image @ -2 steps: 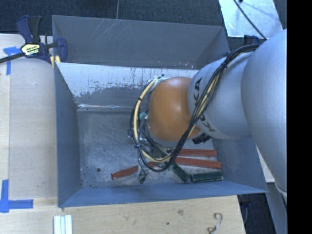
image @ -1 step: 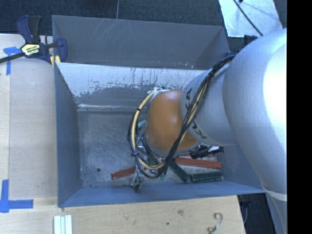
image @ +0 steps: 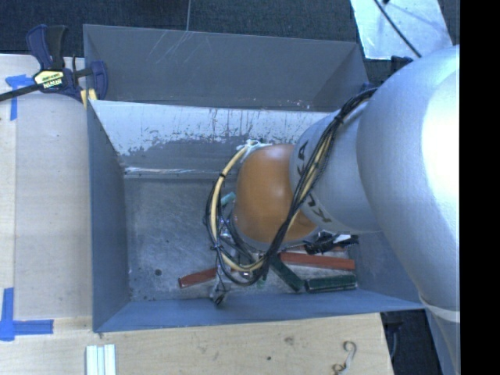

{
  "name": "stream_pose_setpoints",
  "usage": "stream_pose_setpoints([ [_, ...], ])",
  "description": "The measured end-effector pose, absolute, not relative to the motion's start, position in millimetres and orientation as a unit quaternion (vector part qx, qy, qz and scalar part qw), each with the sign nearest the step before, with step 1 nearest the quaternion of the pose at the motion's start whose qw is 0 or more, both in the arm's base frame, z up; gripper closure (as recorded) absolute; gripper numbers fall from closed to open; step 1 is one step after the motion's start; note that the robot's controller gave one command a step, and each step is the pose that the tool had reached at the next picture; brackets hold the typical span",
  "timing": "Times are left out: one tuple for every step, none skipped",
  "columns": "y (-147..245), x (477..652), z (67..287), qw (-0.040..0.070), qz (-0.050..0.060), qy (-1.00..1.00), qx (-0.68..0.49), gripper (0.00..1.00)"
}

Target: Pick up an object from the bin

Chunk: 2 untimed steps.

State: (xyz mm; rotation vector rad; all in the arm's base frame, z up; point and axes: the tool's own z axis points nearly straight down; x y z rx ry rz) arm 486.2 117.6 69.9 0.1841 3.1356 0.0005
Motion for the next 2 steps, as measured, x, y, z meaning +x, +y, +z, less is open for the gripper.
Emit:
stream_pose_setpoints([
  [118, 487.0, 71, 0.001, 0.000, 0.998, 0.059, 1.00],
  [117, 488.9, 123, 0.004, 0.001, 0.998, 0.059, 1.00],
])
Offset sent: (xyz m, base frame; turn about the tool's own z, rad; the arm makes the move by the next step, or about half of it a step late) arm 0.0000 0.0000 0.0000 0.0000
